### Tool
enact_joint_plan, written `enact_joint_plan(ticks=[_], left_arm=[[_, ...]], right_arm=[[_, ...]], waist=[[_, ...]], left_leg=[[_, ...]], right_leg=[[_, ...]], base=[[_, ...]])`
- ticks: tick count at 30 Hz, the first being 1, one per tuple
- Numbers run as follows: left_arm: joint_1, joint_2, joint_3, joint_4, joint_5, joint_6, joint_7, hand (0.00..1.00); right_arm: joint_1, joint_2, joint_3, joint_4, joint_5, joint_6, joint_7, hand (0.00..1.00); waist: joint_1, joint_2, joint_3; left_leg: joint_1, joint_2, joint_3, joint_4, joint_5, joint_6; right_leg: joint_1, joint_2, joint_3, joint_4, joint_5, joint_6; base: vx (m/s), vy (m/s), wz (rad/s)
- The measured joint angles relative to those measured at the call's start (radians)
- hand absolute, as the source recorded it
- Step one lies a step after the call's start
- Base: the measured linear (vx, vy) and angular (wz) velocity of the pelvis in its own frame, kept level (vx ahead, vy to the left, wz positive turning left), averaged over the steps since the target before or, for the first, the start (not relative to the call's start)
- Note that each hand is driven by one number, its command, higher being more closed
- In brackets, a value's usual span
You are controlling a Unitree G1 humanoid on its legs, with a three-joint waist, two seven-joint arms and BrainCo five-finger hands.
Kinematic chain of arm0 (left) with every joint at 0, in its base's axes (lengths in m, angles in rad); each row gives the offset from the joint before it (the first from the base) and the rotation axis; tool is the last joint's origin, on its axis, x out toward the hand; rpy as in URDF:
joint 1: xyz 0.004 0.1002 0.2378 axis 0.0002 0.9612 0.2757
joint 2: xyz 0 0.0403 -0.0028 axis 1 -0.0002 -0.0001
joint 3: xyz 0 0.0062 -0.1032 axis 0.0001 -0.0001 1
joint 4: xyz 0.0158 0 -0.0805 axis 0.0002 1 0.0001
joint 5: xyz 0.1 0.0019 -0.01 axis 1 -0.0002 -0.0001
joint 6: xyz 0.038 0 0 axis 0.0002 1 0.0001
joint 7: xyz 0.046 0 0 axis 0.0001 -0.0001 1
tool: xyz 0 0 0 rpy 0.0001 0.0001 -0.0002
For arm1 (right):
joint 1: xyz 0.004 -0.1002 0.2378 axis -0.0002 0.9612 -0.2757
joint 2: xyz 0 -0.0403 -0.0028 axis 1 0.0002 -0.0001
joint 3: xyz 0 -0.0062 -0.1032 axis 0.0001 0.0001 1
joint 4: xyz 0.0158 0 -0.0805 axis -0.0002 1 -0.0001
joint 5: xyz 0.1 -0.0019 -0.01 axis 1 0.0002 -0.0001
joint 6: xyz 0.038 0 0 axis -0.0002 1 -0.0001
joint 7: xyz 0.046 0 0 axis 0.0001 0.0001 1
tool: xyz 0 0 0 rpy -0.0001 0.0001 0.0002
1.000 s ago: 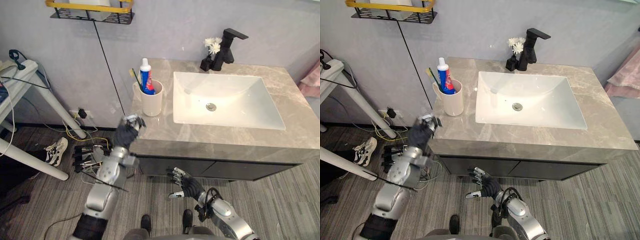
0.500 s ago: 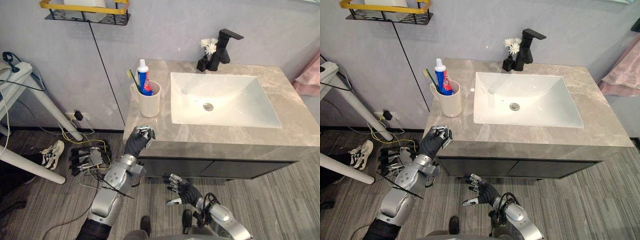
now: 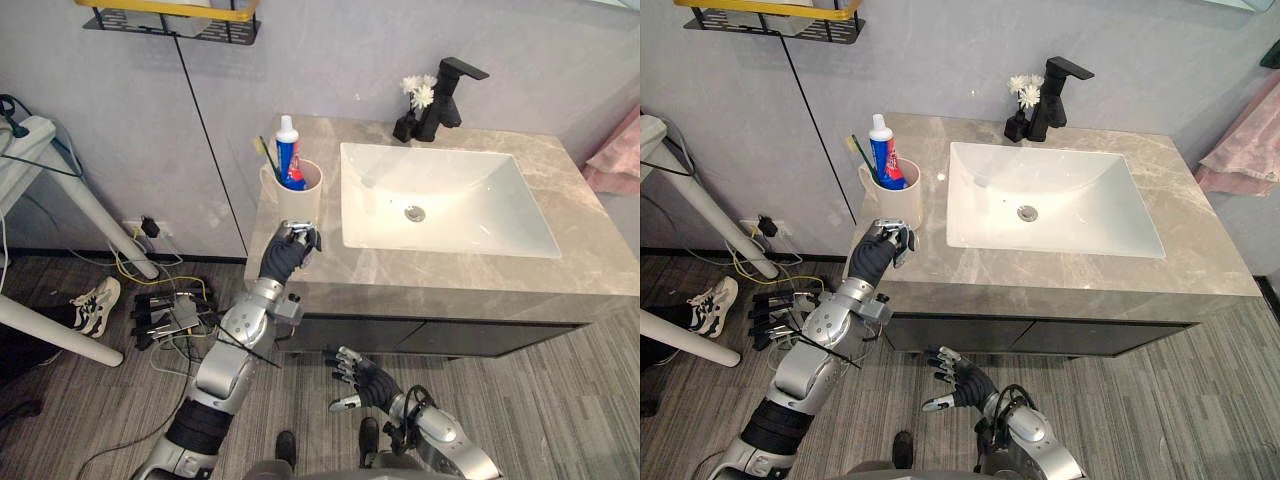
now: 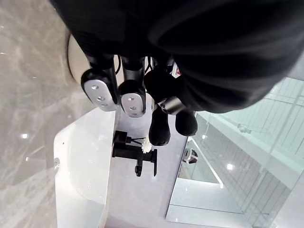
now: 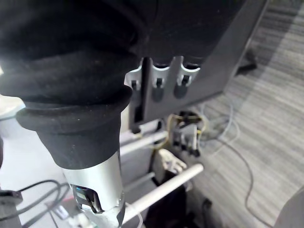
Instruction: Organize washtable
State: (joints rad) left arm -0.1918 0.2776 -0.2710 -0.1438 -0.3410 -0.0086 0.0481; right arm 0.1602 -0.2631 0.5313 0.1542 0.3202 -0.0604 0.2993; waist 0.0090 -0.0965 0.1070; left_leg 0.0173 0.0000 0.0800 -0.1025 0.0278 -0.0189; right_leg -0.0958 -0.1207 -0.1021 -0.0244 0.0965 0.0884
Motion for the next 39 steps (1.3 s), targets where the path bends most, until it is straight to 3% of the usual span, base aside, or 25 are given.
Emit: enact_joint_plan(ticks=[10, 17, 26, 32, 39], left_arm=[[-0.027, 0.004, 0.003, 0.034, 0.001, 0.0, 0.0, 1.0], [-0.074, 0.004, -0.001, 0.039, 0.029, 0.001, -0.001, 1.0], [-0.108, 0.001, -0.005, 0.075, 0.069, 0.002, -0.002, 1.0], [-0.124, 0.0, -0.002, 0.094, 0.077, 0.0, -0.002, 1.0], [-0.155, -0.004, 0.011, 0.1, 0.077, -0.012, -0.001, 1.0]], right_arm=[[-0.004, 0.0, 0.001, -0.004, 0.0, 0.0, -0.004, 0.0], [-0.015, -0.002, 0.013, -0.023, 0.0, -0.001, -0.016, 0.0], [-0.013, -0.006, 0.019, -0.055, 0.001, -0.002, -0.021, 0.0], [-0.015, -0.01, 0.014, -0.061, 0.001, -0.002, -0.022, 0.0], [-0.014, -0.011, 0.007, -0.062, 0.001, -0.002, -0.037, 0.0]], waist=[[0.001, -0.021, 0.013], [0.003, -0.04, 0.06], [0.003, -0.04, 0.119], [0.006, -0.027, 0.15], [0.008, -0.02, 0.174]], left_leg=[[-0.003, -0.001, 0.002, 0.005, 0.0, 0.001], [-0.004, 0.0, 0.002, 0.006, -0.001, 0.001], [-0.005, 0.007, 0.006, 0.006, -0.008, 0.007], [-0.011, 0.05, 0.003, 0.007, -0.008, 0.006], [-0.019, 0.052, 0.002, 0.007, -0.008, 0.006]], right_leg=[[-0.005, 0.0, 0.003, -0.001, 0.002, -0.002], [-0.004, 0.0, 0.003, -0.002, 0.004, -0.004], [-0.004, 0.008, 0.023, -0.012, 0.034, -0.003], [-0.013, 0.05, 0.045, -0.016, 0.108, -0.007], [-0.013, 0.051, 0.049, -0.034, 0.111, -0.007]], base=[[0.0, 0.0, 0.0], [0.0, 0.0, 0.0], [0.0, 0.0, -0.01], [0.0, 0.001, -0.01], [0.0, 0.0, 0.0]])
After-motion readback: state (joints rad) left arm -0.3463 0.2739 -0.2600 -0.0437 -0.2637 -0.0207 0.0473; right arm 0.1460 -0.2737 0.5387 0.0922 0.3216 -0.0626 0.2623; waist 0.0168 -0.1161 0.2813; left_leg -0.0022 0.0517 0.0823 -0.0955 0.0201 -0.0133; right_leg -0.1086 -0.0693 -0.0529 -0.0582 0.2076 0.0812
